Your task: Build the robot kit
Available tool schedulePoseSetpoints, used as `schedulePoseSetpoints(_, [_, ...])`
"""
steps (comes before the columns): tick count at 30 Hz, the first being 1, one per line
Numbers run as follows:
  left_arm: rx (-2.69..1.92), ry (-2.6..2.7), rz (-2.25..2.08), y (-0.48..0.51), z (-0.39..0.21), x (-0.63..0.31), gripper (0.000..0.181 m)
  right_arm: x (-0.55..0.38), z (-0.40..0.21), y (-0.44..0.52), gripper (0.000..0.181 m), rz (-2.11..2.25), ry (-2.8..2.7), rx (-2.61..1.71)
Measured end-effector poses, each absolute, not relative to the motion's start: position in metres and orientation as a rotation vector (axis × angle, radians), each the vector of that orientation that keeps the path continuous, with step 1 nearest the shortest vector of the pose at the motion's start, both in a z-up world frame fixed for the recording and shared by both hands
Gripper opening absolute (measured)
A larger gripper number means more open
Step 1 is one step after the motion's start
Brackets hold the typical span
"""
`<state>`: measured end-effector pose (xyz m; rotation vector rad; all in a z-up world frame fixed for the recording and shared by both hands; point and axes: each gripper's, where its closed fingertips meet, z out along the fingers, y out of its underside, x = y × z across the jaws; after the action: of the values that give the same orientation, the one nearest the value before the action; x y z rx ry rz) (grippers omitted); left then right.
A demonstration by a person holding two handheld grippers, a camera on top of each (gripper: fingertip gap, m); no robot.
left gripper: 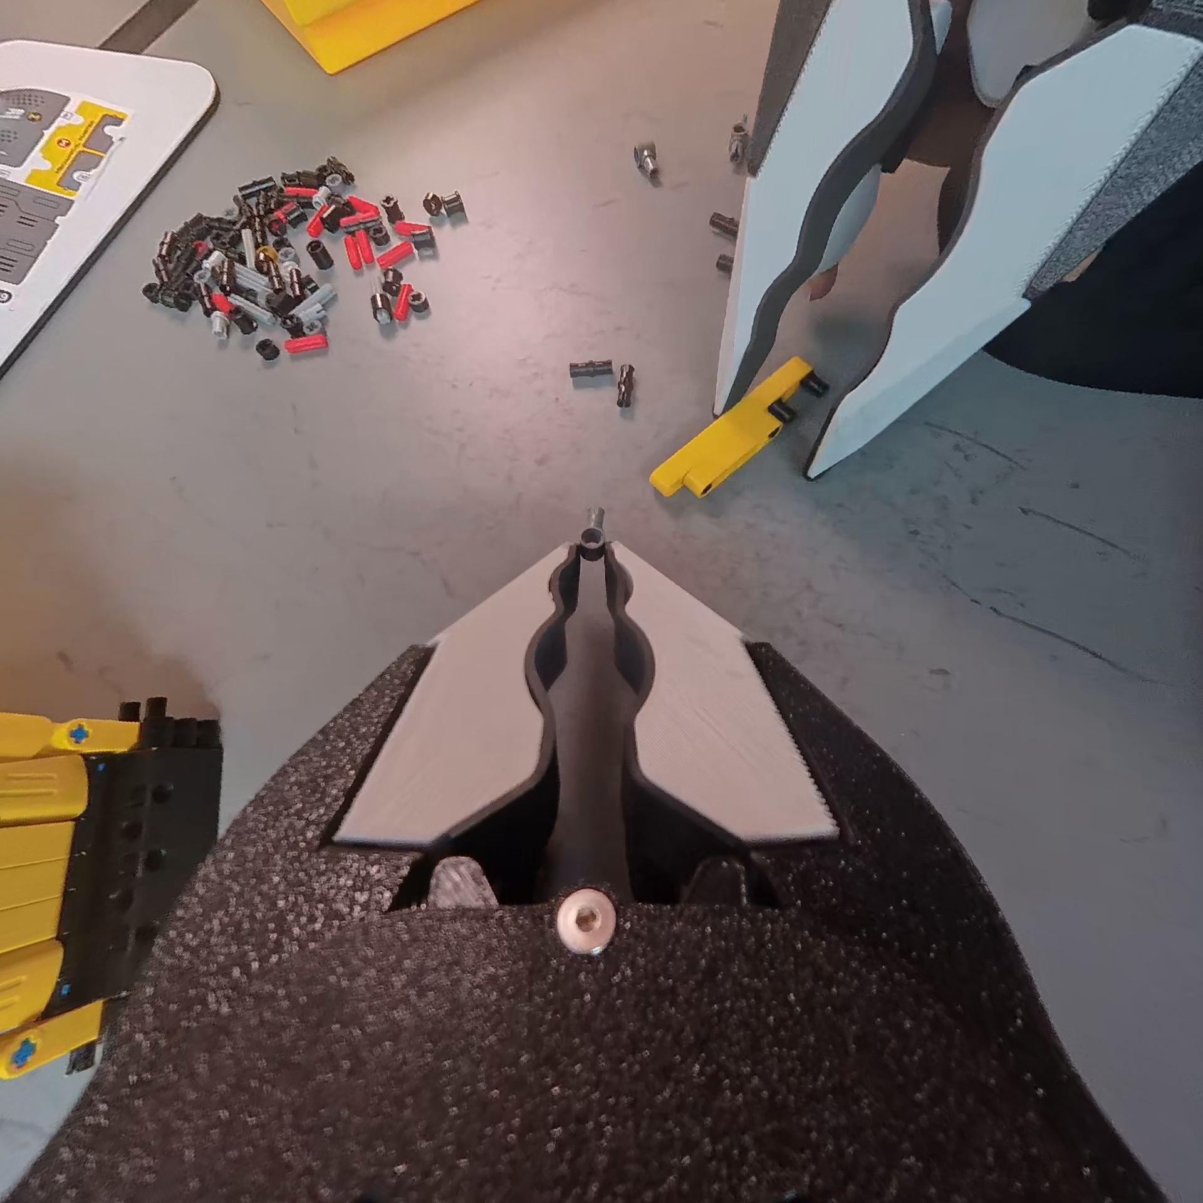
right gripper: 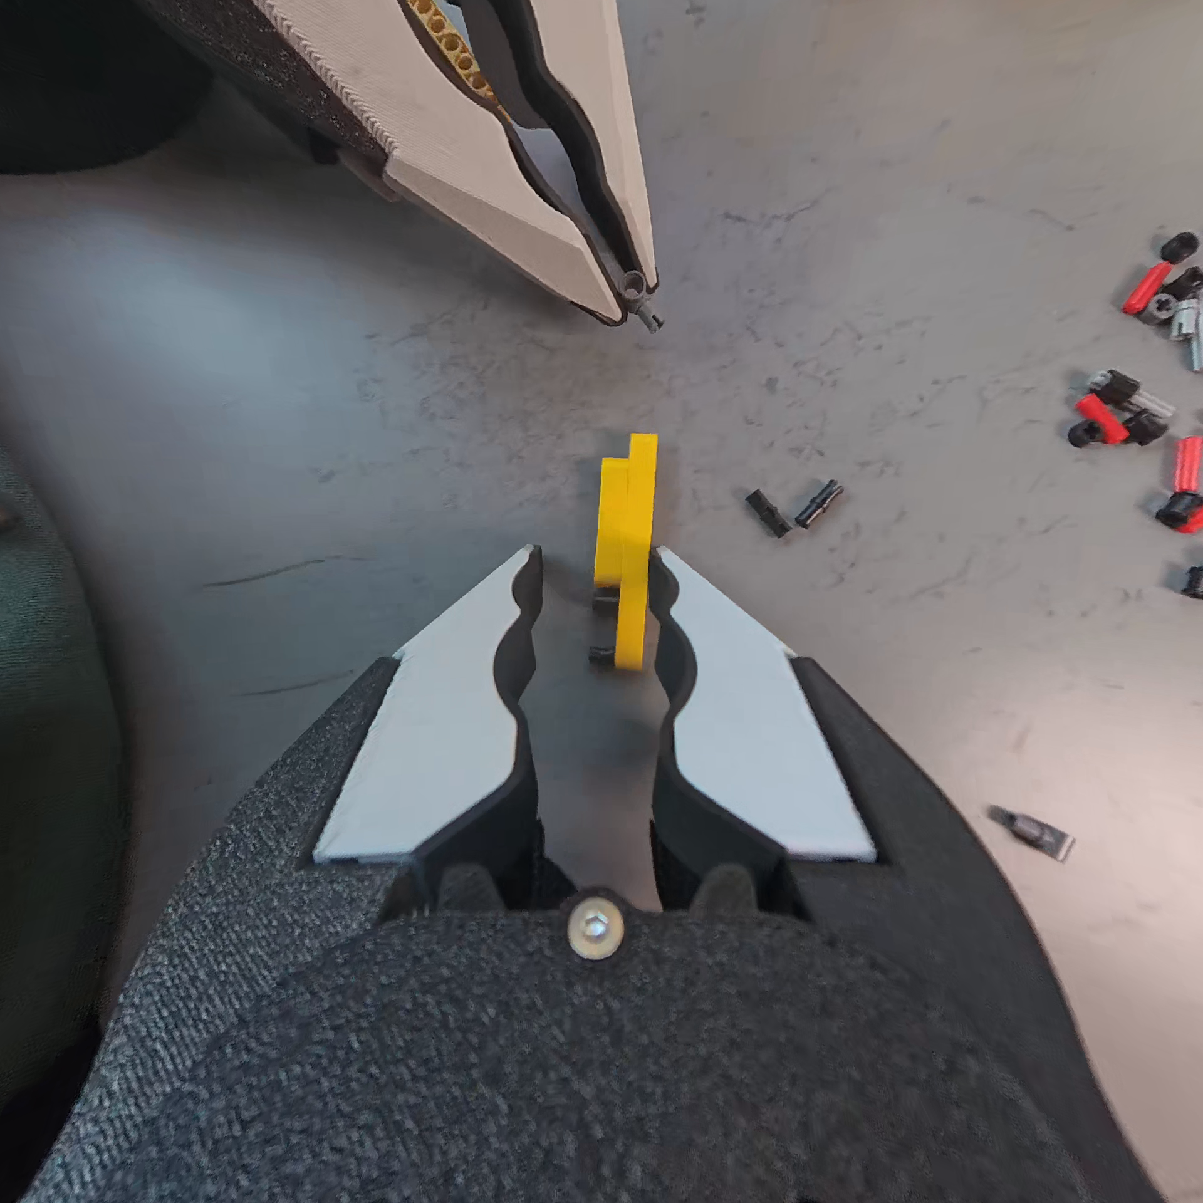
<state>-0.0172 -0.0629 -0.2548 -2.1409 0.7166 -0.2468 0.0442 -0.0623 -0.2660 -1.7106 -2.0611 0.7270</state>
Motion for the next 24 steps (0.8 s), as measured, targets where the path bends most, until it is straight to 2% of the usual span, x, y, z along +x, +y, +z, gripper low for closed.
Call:
schedulePoseSetpoints(16, [-2.243, 0.714, -0.451, -0.067, -0.266, 0.009, 0.006, 0.037, -0.262, -0.068, 0.033, 0.771, -1.970, -1.773])
schedulePoseSetpoints(24, [-2.264, 0.665, -0.464, -0.063, -0.267, 0.012, 0.007, 0.029, -0.266, -0.061, 0.020, 0.806, -1.974, -1.787])
